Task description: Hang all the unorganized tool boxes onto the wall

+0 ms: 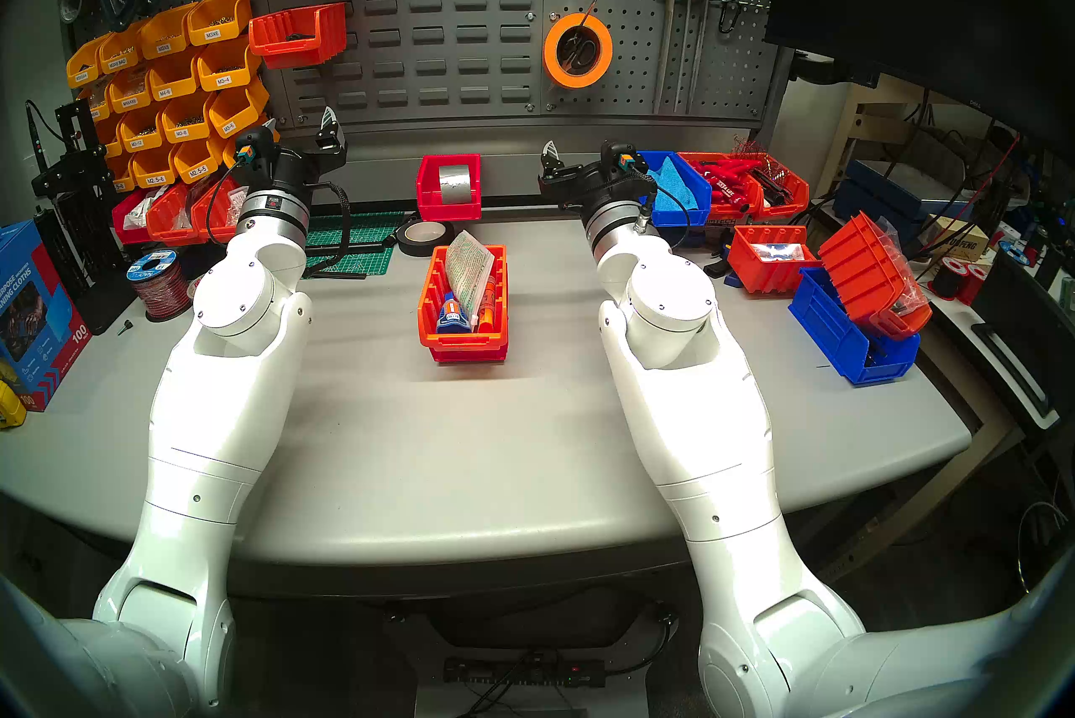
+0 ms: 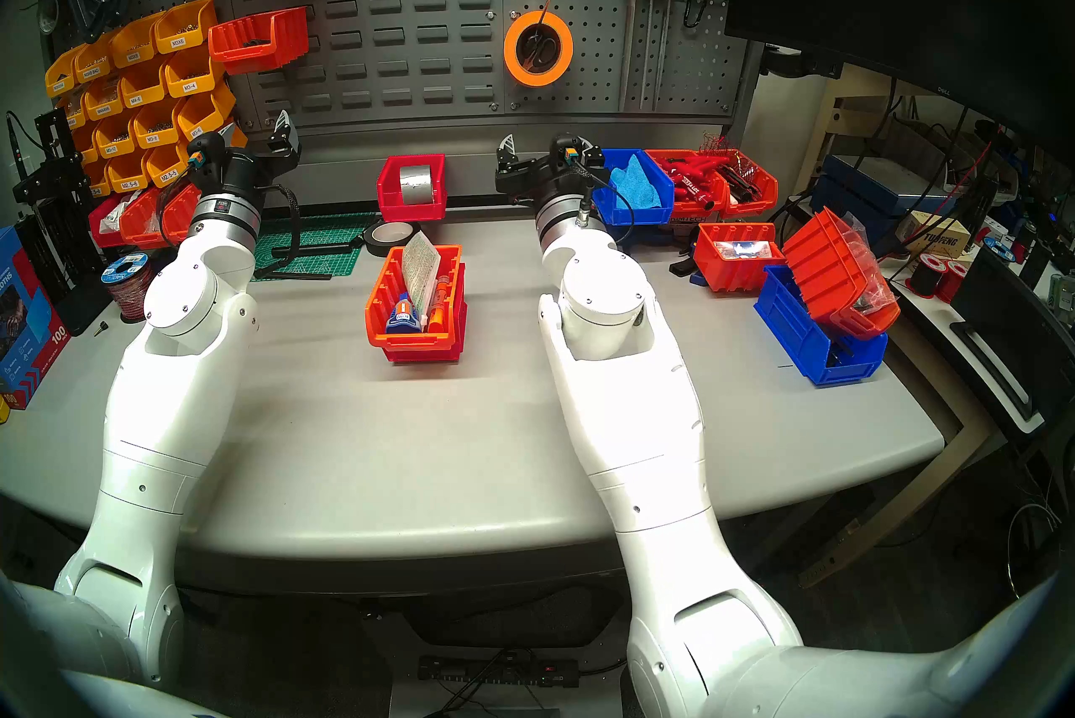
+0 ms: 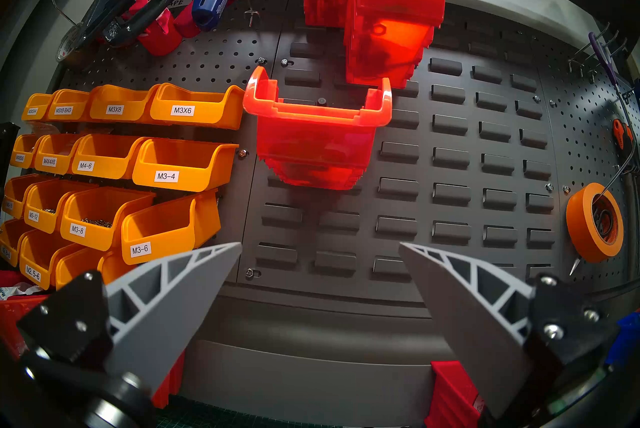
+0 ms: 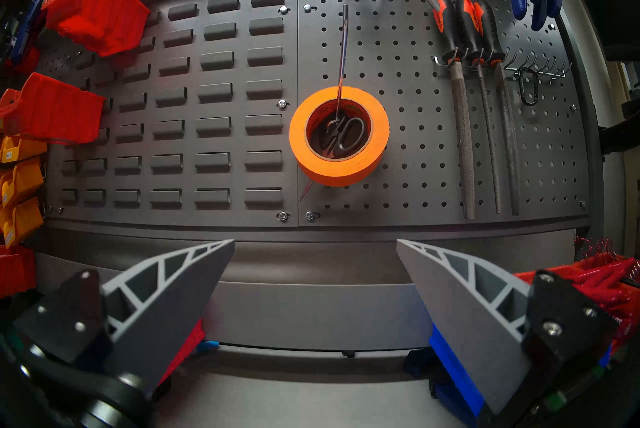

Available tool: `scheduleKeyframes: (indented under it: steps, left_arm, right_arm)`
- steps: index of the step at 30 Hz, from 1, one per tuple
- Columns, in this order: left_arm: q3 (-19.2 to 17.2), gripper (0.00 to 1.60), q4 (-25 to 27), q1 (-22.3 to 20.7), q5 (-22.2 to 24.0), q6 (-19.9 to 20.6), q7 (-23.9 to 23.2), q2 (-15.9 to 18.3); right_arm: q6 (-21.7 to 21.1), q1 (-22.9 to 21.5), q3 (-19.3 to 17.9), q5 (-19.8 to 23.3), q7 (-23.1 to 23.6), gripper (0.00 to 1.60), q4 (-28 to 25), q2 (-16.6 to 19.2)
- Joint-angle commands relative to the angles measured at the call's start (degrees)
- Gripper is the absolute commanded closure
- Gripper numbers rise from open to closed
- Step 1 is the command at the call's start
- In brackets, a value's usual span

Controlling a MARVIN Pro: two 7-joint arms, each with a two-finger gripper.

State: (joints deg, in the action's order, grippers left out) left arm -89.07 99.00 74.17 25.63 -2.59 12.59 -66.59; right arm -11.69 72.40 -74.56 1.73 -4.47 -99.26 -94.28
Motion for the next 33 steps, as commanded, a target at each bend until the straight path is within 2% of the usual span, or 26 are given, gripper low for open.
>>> scheduleKeyframes:
  steps: [1, 6, 7, 11, 28, 30, 33]
  left_arm:
    - [0.0, 0.00, 0.5, -0.5, 0.0, 0.0, 0.0, 0.0]
    - [0.0, 0.00, 0.5, -0.5, 0.0, 0.0, 0.0, 0.0]
    - [0.0, 0.00, 0.5, -0.5, 0.0, 0.0, 0.0, 0.0]
    - [-0.1, 0.00, 0.5, -0.5, 0.0, 0.0, 0.0, 0.0]
    - [-0.1, 0.00, 0.5, -0.5, 0.0, 0.0, 0.0, 0.0]
    - [-0.1, 0.00, 0.5, -0.5, 0.0, 0.0, 0.0, 0.0]
    - [-0.1, 0.00, 0.5, -0.5, 0.0, 0.0, 0.0, 0.0]
  right_arm:
    - [-3.5, 5.3, 1.0, 2.0, -0.1, 0.00, -6.9, 0.9]
    - [-4.8, 7.3, 1.1, 2.6, -0.3, 0.00, -9.8, 1.4]
    - [-6.6, 8.7, 1.0, 3.2, -1.0, 0.00, -12.5, 1.7]
    - [-7.7, 9.1, 1.0, 3.3, -1.2, 0.00, -13.3, 1.7]
    - [-8.2, 9.0, 1.4, 4.1, -2.0, 0.00, -13.6, 2.4]
    - [-8.8, 7.1, 0.8, 5.2, 0.0, 0.00, -11.7, 3.3]
    - [-10.2, 4.0, 0.0, 6.2, 0.5, 0.00, -8.2, 2.9]
